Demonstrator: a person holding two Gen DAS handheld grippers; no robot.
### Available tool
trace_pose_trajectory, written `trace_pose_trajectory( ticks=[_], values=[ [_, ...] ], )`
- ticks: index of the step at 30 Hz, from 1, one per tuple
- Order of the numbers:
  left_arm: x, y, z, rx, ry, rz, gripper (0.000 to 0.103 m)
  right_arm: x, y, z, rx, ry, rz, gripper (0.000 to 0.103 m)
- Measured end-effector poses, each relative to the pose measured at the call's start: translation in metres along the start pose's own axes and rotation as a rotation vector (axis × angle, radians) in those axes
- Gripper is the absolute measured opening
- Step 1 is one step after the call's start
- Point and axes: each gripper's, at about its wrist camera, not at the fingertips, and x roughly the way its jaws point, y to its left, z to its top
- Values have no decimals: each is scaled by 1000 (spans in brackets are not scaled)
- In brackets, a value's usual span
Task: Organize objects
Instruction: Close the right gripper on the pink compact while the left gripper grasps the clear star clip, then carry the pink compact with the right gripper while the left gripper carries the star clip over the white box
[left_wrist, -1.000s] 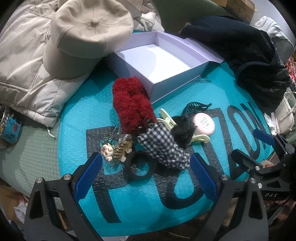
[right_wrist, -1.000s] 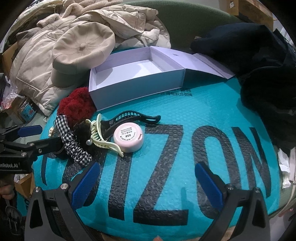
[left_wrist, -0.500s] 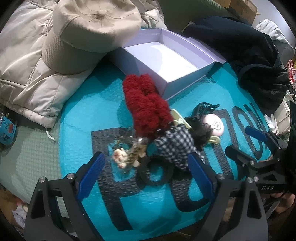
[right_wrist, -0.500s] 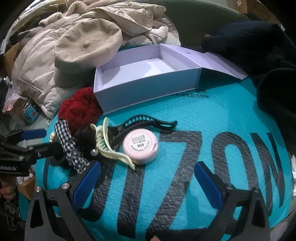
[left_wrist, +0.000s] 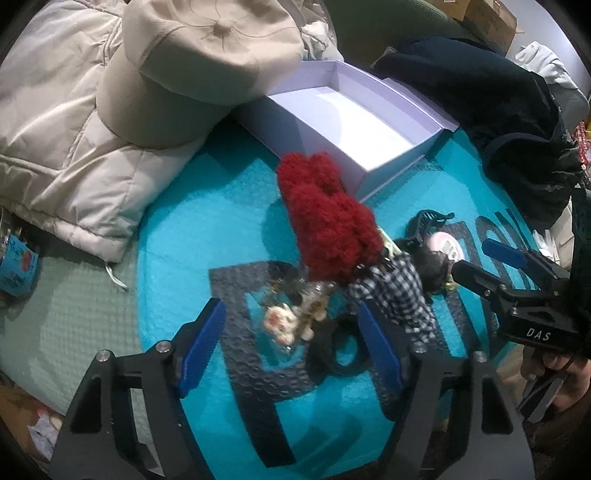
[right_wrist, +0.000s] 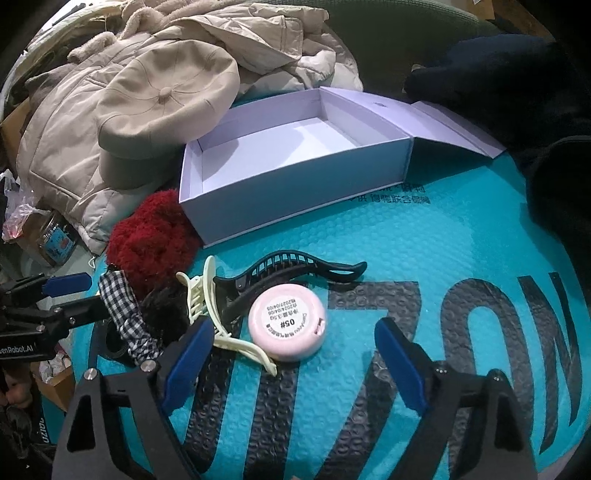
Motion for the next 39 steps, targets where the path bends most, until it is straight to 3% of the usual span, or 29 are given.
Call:
trace_pose_trajectory(
  ticks=[3,9,16,18,20,28,39],
  values=[
    [9,5,1,10,28,22,57,7,-1,2,7,10,12,84],
    [17,14,4,-2,51,-30,54,13,-6,6,27,5,24,78],
    [33,3,5,92,75,7,43,25,-9,4,20,44,14,68],
    [37,2,5,102,81,15,42,26,-9,4,9,38,9,63],
    [38,-1,5,124,75,29,41,26,-7,5,-1,36,6,52],
    [35,-7,4,164,63,63,38,25,-5,5,-19,35,0,52],
    [19,-4,-1,139,41,72,38,11,-7,-3,-10,18,-6,52]
  ],
)
